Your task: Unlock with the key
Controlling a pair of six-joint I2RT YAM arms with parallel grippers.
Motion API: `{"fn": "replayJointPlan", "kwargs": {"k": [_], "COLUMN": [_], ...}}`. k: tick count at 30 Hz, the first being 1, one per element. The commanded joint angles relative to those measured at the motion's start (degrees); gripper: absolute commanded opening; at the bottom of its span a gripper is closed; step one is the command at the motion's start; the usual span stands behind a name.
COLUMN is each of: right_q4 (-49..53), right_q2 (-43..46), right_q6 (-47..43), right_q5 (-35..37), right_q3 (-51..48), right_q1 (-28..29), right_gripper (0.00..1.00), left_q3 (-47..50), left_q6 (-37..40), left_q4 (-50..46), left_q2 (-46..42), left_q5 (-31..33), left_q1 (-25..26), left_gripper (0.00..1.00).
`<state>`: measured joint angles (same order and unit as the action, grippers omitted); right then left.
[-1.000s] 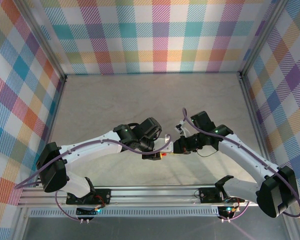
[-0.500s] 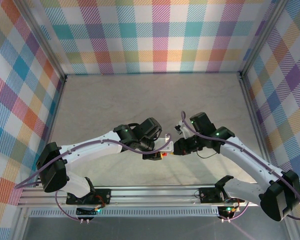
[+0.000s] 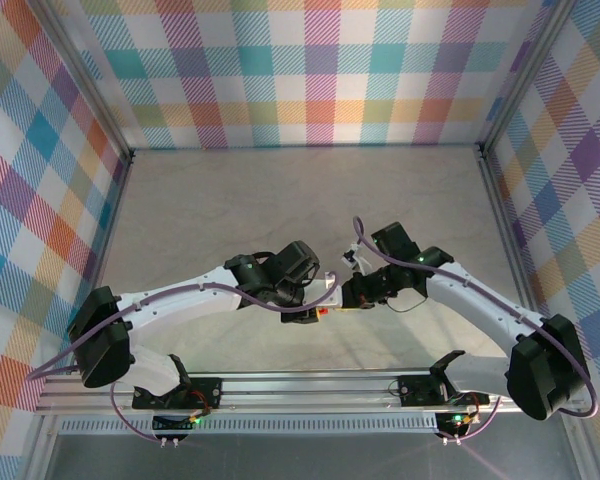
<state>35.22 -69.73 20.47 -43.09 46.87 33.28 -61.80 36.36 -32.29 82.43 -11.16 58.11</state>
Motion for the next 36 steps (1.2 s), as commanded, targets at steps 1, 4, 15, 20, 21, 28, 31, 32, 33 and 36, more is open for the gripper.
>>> {"fn": "replayJointPlan", "kwargs": {"k": [1,4,15,20,21,28,31,32,33,36], "right_q4": [-6.3,-2.0,-8.7,-8.2,-9.1,-5.3,-4.5,-4.3,-4.3,-3.6], "right_q2": [1.0,0.9,-1.4,0.5,2.1,5.2,2.9,1.5,0.3,-2.1], "right_q6": [-7.8,-12.0,-2.5,-1.6,-2.1,-9.2,-6.9,-5.4,-3.9,0.4], "right_q5": [-2.9,0.9,-7.4,-6.8,-6.1,-1.3,-1.9,-2.7,-4.0,-4.3], "right_q3": [2.0,3.7,6.2,5.7,4.5,3.0,5.4,6.5,7.4,9.6], "right_q1": [2.9,2.9,2.9,3.3,3.3,3.4,3.2,3.1,3.1,3.0], "right_gripper": [0.0,0.0,0.0,0.0,0.0,0.0,0.0,0.0,0.02,0.05], "left_q3": [-10.2,-11.3,-5.8,-6.4,-6.7,-10.7,-8.7,-8.1,-7.7,-7.3], "left_q6": [-3.9,-4.6,-3.3,-6.6,-7.8,-9.0,-7.6,-6.8,-5.5,-3.6], "left_q4": [27.2,24.8,36.2,37.1,37.3,32.5,34.5,35.3,35.1,34.4], "left_q2": [-1.0,0.0,-1.6,-2.4,-2.5,-1.1,-1.0,-1.0,-0.8,0.0], "left_q5": [-19.7,-21.0,-5.6,-10.4,-12.1,-17.4,-11.6,-8.9,-6.2,-2.2], "left_q1": [3.6,3.7,4.7,4.4,4.3,4.0,4.4,4.7,5.3,6.1], "left_gripper": [0.0,0.0,0.0,0.0,0.0,0.0,0.0,0.0,0.0,0.0]}}
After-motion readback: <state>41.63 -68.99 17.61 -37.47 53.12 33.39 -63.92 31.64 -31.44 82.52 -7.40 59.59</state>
